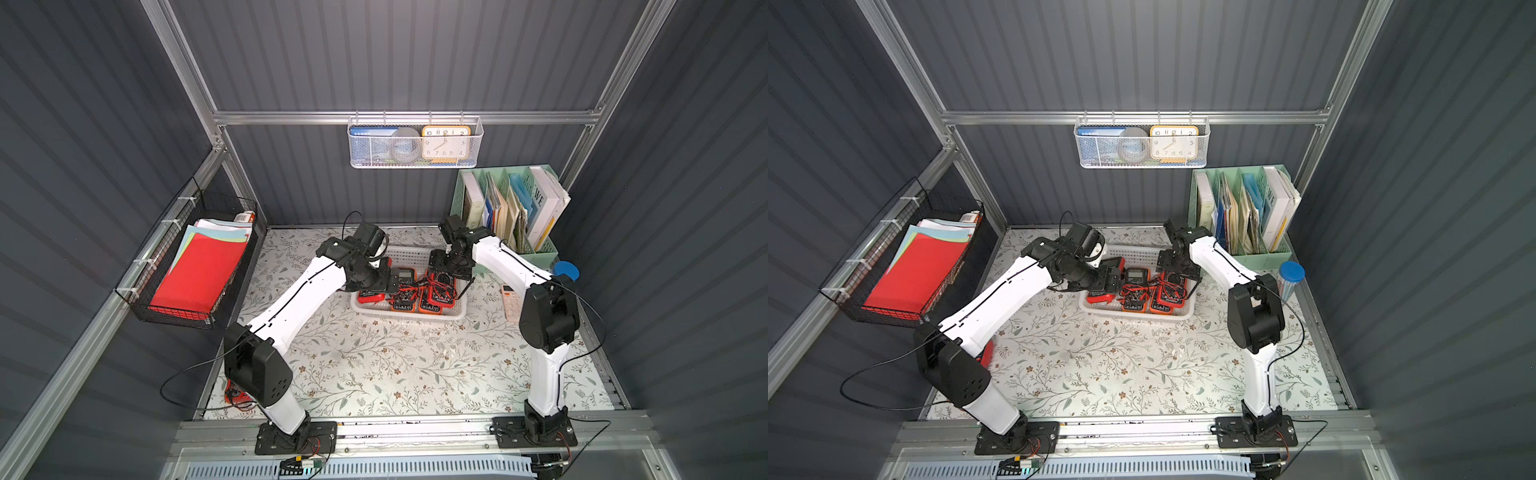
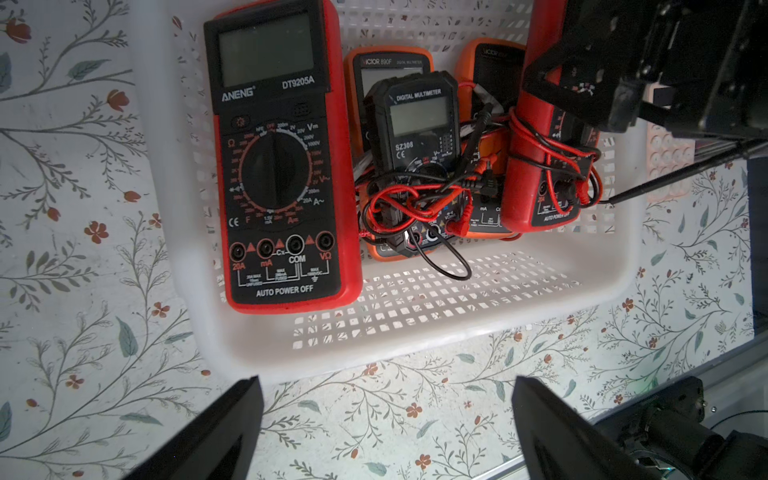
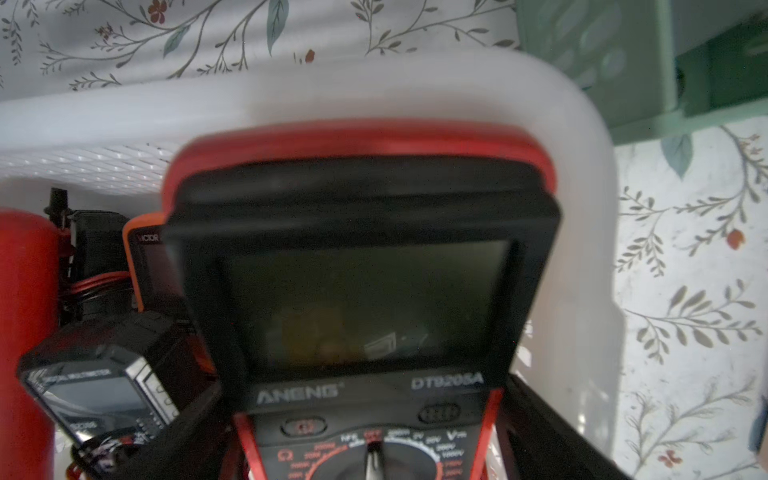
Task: Put the multimeter into the basket
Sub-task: Place the multimeter in the basket.
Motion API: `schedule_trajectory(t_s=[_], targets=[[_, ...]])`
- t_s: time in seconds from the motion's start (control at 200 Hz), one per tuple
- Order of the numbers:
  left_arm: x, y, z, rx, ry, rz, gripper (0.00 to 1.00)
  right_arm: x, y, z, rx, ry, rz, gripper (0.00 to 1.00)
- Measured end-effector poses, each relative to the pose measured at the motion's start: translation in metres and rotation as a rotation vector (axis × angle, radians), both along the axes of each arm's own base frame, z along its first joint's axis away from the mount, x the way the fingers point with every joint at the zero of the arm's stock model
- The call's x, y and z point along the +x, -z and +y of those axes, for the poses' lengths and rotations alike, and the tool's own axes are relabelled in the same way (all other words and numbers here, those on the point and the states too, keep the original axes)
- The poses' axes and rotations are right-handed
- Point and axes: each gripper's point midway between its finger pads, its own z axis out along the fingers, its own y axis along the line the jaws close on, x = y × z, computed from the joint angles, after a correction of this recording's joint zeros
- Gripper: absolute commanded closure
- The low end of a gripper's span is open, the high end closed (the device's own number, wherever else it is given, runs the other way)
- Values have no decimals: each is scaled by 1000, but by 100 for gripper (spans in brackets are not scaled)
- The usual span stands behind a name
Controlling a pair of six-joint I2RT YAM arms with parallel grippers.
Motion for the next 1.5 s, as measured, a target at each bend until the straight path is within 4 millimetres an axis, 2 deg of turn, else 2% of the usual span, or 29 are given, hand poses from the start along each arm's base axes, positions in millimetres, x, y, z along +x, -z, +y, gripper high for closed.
schedule_trajectory(t_s=[0.15, 0.355, 0.635, 0.75, 0.846, 0.981, 1.091, 1.171, 1.251, 1.356, 1.501], targets=[[0, -1, 0, -2, -4, 0, 1, -2, -1, 4, 6, -9, 6, 1], [0, 0, 3, 9, -12, 1, 1, -2, -13, 9, 30, -18, -13, 1], [0, 1, 6, 24, -27, -1, 1, 0, -62, 14, 79, -30, -117, 1], [2, 1, 13, 54, -55, -12, 1, -2, -72, 17, 102, -38, -131, 1], [0, 4, 26, 98, -103, -29, 1, -8, -79, 22, 132, -55, -137, 1], [-20, 5, 63, 188, -201, -56, 1, -34, -99, 38, 178, -112, -168, 1], [-46, 10, 95, 249, -281, -60, 1, -68, -118, 60, 231, -186, -205, 1], [-64, 20, 116, 292, -334, -39, 1, -93, -122, 74, 269, -230, -218, 1], [-81, 34, 136, 350, -385, -5, 1, -116, -115, 82, 299, -257, -207, 1], [-101, 47, 162, 427, -453, 38, 1, -143, -92, 88, 318, -264, -167, 1], [-117, 46, 193, 509, -550, 48, 1, -171, -59, 99, 320, -282, -98, 1]])
